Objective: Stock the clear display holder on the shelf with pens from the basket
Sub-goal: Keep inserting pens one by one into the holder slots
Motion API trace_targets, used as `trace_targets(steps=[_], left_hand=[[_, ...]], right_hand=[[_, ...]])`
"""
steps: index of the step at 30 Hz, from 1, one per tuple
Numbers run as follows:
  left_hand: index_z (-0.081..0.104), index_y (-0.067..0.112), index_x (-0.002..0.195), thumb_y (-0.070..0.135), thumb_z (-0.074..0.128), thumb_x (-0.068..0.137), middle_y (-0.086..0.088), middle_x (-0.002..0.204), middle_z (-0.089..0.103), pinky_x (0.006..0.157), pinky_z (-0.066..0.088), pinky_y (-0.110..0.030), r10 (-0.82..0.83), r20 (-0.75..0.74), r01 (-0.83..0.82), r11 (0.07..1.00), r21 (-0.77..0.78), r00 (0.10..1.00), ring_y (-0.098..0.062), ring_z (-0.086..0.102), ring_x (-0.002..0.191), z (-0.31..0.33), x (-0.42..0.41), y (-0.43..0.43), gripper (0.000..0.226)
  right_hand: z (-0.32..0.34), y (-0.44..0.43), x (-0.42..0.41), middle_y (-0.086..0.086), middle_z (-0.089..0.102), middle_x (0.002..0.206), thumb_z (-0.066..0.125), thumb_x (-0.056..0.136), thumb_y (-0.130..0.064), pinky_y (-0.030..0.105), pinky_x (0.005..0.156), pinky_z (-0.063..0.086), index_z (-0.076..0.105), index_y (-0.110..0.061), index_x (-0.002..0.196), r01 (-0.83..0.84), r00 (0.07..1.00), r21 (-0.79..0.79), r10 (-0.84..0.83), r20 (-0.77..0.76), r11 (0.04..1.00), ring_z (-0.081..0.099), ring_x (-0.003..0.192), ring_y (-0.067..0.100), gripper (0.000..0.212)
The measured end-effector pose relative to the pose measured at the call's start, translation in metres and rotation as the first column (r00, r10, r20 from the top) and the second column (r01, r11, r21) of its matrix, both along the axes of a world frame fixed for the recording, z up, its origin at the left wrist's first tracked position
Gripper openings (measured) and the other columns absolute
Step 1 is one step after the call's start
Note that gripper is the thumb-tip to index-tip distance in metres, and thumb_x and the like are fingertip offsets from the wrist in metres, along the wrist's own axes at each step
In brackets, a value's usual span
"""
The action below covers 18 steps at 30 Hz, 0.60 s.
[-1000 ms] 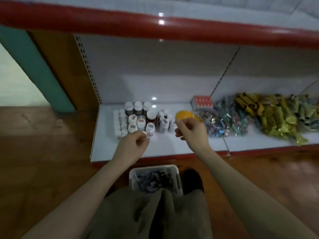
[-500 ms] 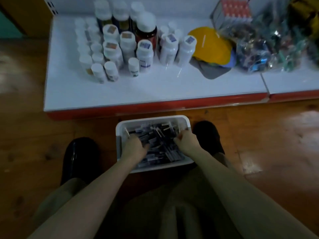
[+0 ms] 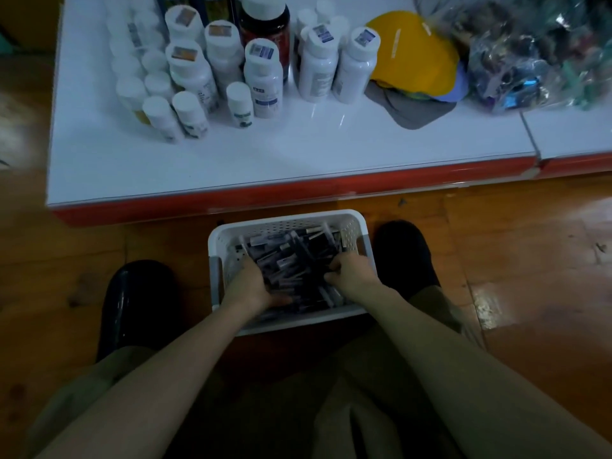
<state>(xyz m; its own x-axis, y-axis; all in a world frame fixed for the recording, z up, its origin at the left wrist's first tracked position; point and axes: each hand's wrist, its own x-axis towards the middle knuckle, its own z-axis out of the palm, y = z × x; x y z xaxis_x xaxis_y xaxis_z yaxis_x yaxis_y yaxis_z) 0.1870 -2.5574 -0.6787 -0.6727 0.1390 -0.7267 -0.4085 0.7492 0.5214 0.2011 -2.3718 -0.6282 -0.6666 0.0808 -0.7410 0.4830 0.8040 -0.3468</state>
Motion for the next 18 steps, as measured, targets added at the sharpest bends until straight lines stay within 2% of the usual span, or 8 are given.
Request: trace_targets(steps=[2, 4, 6, 7, 9, 12, 15, 18], left_hand=[[0.032, 0.011, 0.141, 0.045, 0.086, 0.055, -0.004, 0.117, 0.061, 0.086, 0.052, -0.038, -0.139, -0.035, 0.135, 0.987, -0.088, 0.990, -0.019, 0.060, 0.101, -0.004, 0.001, 0.001, 0.107], [0.049, 0.009, 0.127, 0.039, 0.079, 0.068, -0.004, 0.106, 0.063, 0.079, 0.054, -0.037, -0.204, -0.039, 0.197, 0.970, -0.146, 0.978, -0.019, 0.060, 0.092, 0.006, 0.000, 0.004, 0.072], [0.059, 0.007, 0.110, 0.034, 0.071, 0.079, -0.009, 0.098, 0.063, 0.074, 0.051, -0.035, -0.220, -0.012, 0.215, 0.964, -0.157, 0.976, -0.022, 0.060, 0.087, 0.019, -0.003, 0.006, 0.043], [0.061, 0.005, 0.105, 0.034, 0.068, 0.083, -0.010, 0.093, 0.062, 0.070, 0.048, -0.034, -0.231, 0.022, 0.231, 0.961, -0.150, 0.973, -0.023, 0.059, 0.083, 0.027, -0.005, 0.006, 0.037], [0.061, 0.002, 0.102, 0.033, 0.065, 0.086, -0.010, 0.087, 0.058, 0.064, 0.042, -0.030, -0.288, 0.097, 0.300, 0.942, -0.148, 0.953, -0.021, 0.055, 0.077, 0.048, -0.005, 0.006, 0.035], [0.053, 0.013, 0.091, 0.029, 0.060, 0.089, -0.003, 0.078, 0.053, 0.055, 0.037, -0.022, -0.342, 0.152, 0.365, 0.917, -0.162, 0.927, -0.016, 0.050, 0.071, 0.085, -0.001, -0.004, 0.017], [0.049, 0.015, 0.084, 0.024, 0.060, 0.089, -0.002, 0.071, 0.048, 0.054, 0.035, -0.023, -0.268, 0.134, 0.288, 0.945, -0.158, 0.954, -0.017, 0.051, 0.068, 0.130, 0.006, -0.020, 0.015], [0.055, 0.010, 0.078, 0.023, 0.060, 0.089, -0.005, 0.067, 0.052, 0.052, 0.039, -0.026, -0.092, 0.053, 0.096, 0.993, -0.075, 0.994, -0.017, 0.051, 0.060, 0.183, 0.015, -0.031, 0.018]], right_hand=[[0.002, 0.005, 0.000, 0.007, 0.057, 0.074, 0.056, 0.092, -0.015, 0.027, 0.061, 0.042, 0.060, -0.004, 0.086, 0.031, 0.999, -0.028, -0.031, -0.028, 0.999, 0.052, 0.066, 0.017, 0.013], [0.006, 0.006, 0.000, 0.004, 0.046, 0.060, 0.053, 0.092, -0.013, 0.023, 0.050, 0.035, 0.053, -0.006, 0.069, 0.055, 0.998, -0.024, -0.056, -0.042, 0.998, 0.042, 0.053, 0.014, 0.024], [0.013, 0.005, -0.001, 0.004, 0.035, 0.053, 0.050, 0.091, -0.010, 0.023, 0.047, 0.027, 0.041, -0.009, 0.057, 0.091, 0.994, -0.019, -0.092, -0.061, 0.996, 0.031, 0.046, 0.015, 0.036], [0.018, 0.005, -0.001, 0.004, 0.032, 0.052, 0.049, 0.090, -0.009, 0.024, 0.048, 0.027, 0.035, -0.011, 0.054, 0.120, 0.991, -0.025, -0.121, -0.062, 0.992, 0.029, 0.046, 0.016, 0.039], [0.031, 0.005, -0.001, 0.005, 0.036, 0.054, 0.049, 0.090, -0.007, 0.030, 0.052, 0.038, 0.033, -0.013, 0.055, 0.182, 0.981, -0.044, -0.184, -0.054, 0.982, 0.034, 0.050, 0.019, 0.038], [0.057, 0.001, 0.010, 0.012, 0.050, 0.062, 0.048, 0.093, -0.008, 0.044, 0.074, 0.055, 0.042, -0.010, 0.057, 0.252, 0.963, -0.109, -0.261, -0.071, 0.961, 0.050, 0.057, 0.025, 0.036], [0.091, -0.008, 0.026, 0.007, 0.057, 0.066, 0.048, 0.096, -0.011, 0.036, 0.068, 0.055, 0.056, -0.007, 0.077, 0.359, 0.905, -0.266, -0.404, -0.136, 0.895, 0.056, 0.058, 0.016, 0.020], [0.131, -0.018, 0.034, 0.003, 0.059, 0.073, 0.049, 0.096, -0.012, 0.032, 0.068, 0.051, 0.056, -0.011, 0.092, 0.410, 0.808, -0.469, -0.550, -0.210, 0.782, 0.057, 0.070, 0.020, 0.008]])
